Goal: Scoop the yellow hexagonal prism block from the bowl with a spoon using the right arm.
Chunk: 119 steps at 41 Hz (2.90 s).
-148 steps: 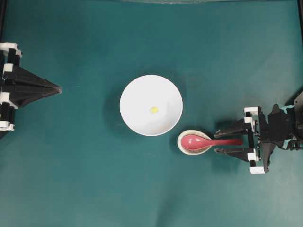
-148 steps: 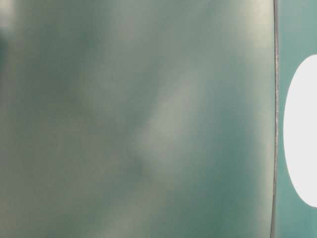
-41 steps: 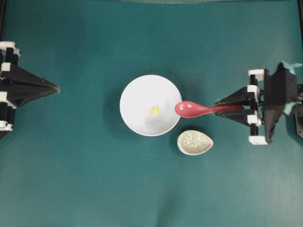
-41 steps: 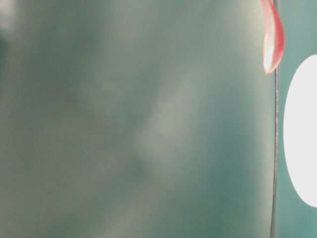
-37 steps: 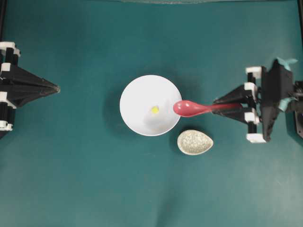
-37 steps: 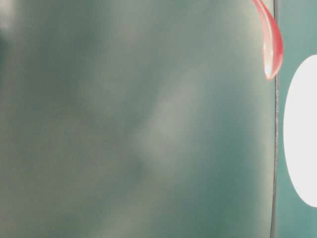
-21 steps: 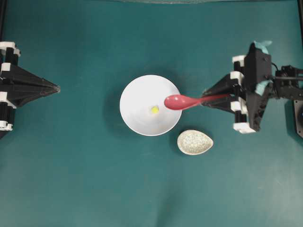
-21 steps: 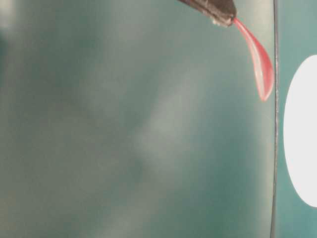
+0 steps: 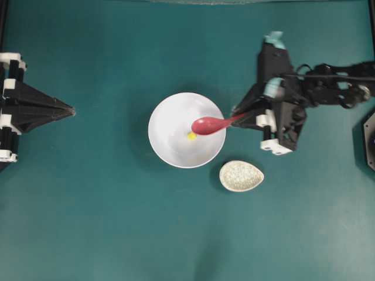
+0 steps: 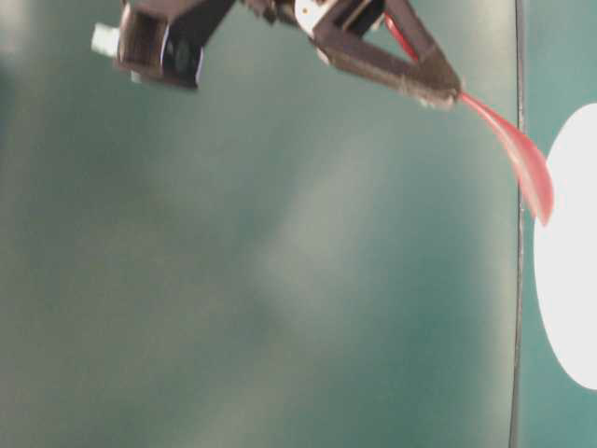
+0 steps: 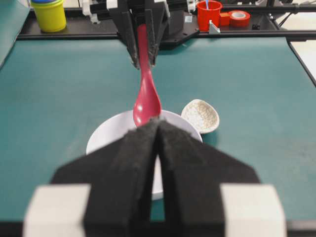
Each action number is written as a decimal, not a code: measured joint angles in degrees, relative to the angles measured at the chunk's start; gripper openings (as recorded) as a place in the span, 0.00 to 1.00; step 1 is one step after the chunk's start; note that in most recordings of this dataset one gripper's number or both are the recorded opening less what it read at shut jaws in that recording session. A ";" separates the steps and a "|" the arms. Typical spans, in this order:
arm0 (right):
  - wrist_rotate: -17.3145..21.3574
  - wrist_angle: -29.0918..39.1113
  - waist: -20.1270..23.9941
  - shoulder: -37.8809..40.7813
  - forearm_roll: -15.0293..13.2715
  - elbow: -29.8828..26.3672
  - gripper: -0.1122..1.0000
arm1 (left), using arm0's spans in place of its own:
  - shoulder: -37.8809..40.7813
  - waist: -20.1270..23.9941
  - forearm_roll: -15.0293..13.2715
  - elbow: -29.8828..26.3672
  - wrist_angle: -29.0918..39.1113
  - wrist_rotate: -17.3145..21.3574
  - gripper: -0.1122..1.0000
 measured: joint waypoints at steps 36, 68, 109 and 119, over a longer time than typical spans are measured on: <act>16.17 35.77 -3.43 13.97 -12.83 -22.32 0.30 | 0.09 -0.09 0.00 -0.09 0.00 0.00 0.09; 16.08 37.27 -1.76 17.58 -13.01 -25.14 0.30 | 0.09 -0.09 0.09 -0.09 -0.09 0.00 0.09; 15.12 32.34 -1.67 20.48 -13.10 -25.14 0.30 | -0.18 -0.09 0.09 -0.09 -0.09 0.00 0.09; 13.89 30.23 -1.05 21.53 -13.10 -25.14 0.30 | -0.26 -0.09 0.00 -0.09 -0.09 0.00 0.09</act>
